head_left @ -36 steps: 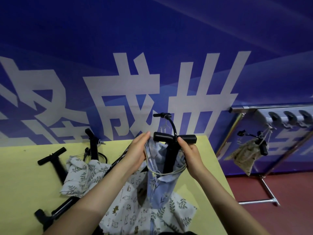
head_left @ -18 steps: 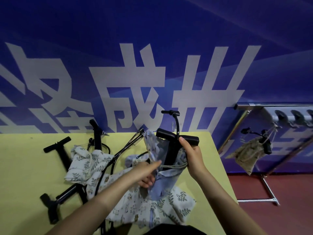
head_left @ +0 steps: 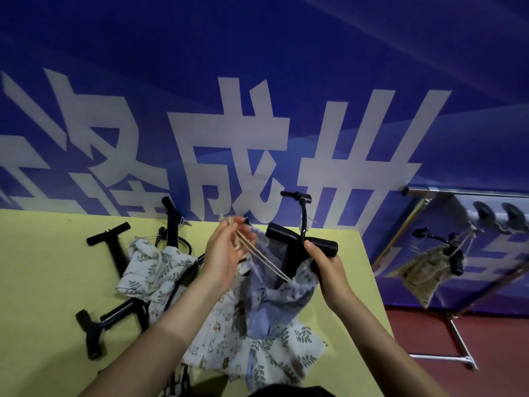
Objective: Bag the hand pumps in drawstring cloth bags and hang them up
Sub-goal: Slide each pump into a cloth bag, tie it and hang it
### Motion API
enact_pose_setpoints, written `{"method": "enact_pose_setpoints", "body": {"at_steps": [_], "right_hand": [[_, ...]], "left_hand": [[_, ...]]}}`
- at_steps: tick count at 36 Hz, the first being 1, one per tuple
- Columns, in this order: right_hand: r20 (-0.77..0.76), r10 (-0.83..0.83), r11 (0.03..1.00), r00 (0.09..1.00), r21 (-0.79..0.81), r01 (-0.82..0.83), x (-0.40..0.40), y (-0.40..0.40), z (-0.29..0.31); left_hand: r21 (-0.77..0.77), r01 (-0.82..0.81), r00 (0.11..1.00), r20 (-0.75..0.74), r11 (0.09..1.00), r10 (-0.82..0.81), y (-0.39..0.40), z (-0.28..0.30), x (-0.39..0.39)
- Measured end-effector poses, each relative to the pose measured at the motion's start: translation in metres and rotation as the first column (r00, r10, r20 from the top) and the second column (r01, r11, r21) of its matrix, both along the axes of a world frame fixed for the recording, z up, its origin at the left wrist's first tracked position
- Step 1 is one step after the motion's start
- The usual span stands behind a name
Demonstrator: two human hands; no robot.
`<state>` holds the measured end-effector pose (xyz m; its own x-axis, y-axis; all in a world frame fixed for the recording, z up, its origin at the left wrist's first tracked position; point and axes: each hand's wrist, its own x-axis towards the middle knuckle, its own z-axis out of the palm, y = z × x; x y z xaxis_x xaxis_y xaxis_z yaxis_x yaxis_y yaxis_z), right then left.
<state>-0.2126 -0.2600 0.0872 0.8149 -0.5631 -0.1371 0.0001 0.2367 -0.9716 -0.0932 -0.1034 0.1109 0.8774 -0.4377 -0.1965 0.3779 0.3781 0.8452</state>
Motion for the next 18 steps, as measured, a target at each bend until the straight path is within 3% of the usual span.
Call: {"method": "enact_pose_setpoints", "body": {"at_steps": [2,5,9,13,18], "right_hand": [[-0.013,0.036,0.999,0.999,-0.037,-0.037,0.001,0.002,0.001],[-0.017,0.109,0.988,0.994,-0.106,-0.110,0.002,0.005,0.002],[-0.018,0.234,0.959,0.972,-0.156,-0.234,0.002,0.008,0.006],[-0.051,0.277,0.945,0.960,-0.168,-0.282,0.002,0.004,0.005],[-0.078,0.178,0.963,0.981,-0.191,-0.189,-0.002,-0.010,-0.007]], "left_hand": [[0.112,0.007,0.982,0.186,0.994,-0.028,0.001,0.017,0.000],[0.340,0.074,0.902,0.378,0.937,-0.208,0.002,0.028,-0.009],[0.475,0.109,0.848,0.414,0.873,-0.331,-0.002,0.021,-0.019],[0.422,0.030,0.894,0.395,0.906,-0.213,0.000,0.014,-0.016],[0.450,-0.080,0.915,0.388,0.889,-0.114,0.018,-0.001,0.001]]}}
